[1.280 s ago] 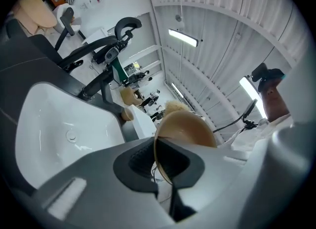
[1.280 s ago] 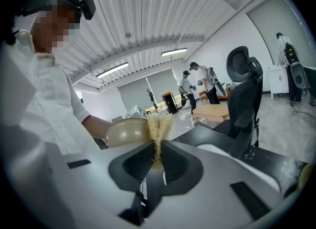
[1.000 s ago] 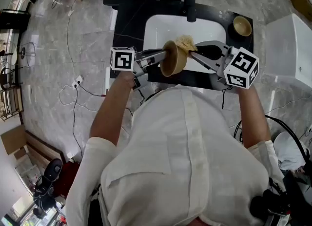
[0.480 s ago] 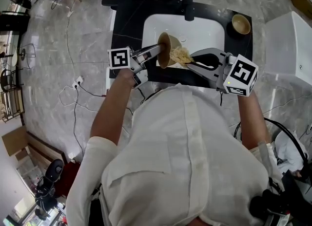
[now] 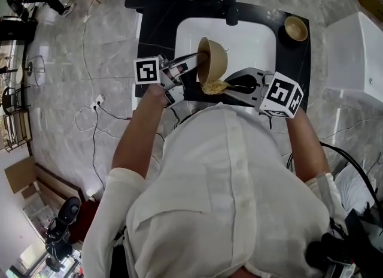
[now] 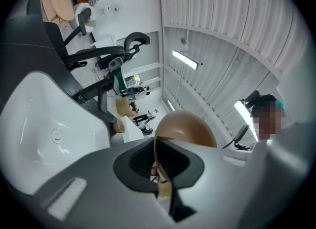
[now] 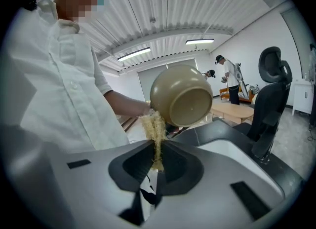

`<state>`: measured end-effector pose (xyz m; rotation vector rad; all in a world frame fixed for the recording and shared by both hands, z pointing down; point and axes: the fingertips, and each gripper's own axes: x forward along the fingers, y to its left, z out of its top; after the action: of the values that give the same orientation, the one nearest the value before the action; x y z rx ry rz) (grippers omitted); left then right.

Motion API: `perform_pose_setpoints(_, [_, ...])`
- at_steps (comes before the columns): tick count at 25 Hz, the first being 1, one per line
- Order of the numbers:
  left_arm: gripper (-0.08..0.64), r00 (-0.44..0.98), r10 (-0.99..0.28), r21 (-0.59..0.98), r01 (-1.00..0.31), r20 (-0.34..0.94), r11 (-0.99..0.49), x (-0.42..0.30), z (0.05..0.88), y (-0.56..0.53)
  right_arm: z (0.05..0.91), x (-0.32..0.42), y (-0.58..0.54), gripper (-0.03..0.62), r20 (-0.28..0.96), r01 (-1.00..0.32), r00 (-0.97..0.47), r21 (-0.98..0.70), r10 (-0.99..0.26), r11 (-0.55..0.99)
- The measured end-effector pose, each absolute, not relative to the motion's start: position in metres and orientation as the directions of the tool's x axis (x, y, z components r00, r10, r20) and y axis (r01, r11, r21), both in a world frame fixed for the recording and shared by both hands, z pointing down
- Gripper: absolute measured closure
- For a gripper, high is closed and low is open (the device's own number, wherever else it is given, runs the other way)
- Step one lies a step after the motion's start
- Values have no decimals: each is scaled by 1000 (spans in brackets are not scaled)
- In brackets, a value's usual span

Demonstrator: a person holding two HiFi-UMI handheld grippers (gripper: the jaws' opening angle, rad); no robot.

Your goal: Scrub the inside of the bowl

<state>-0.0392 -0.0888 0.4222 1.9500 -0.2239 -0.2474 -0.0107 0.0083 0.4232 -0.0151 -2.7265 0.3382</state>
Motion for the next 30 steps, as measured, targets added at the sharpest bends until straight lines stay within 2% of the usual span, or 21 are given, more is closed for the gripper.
perform_pose_setpoints(3, [549, 974, -213, 921, -14, -75, -389, -30, 419, -80, 437, -13, 4, 558, 430, -41, -901, -221, 59, 974])
perform_pose_setpoints(11, [549, 990, -144, 905, -55, -7, -422, -31, 431, -68, 457, 0, -26, 558, 557, -131, -830, -147, -27, 980])
perform_pose_setpoints(20, [549, 998, -63, 893, -15, -15, -449, -30, 432, -55, 445, 8, -54, 558, 554, -207, -826, -130, -102, 970])
perform_pose_setpoints(24, [549, 999, -27, 891, -31, 21, -453, -28, 442, -47, 430, 11, -61, 558, 502, -242, -854, -152, -136, 958])
perform_pose_setpoints(30, [549, 997, -76, 908, -56, 27, -415, -33, 454, -55, 403, 8, -58, 558, 445, -223, -884, -135, -142, 965])
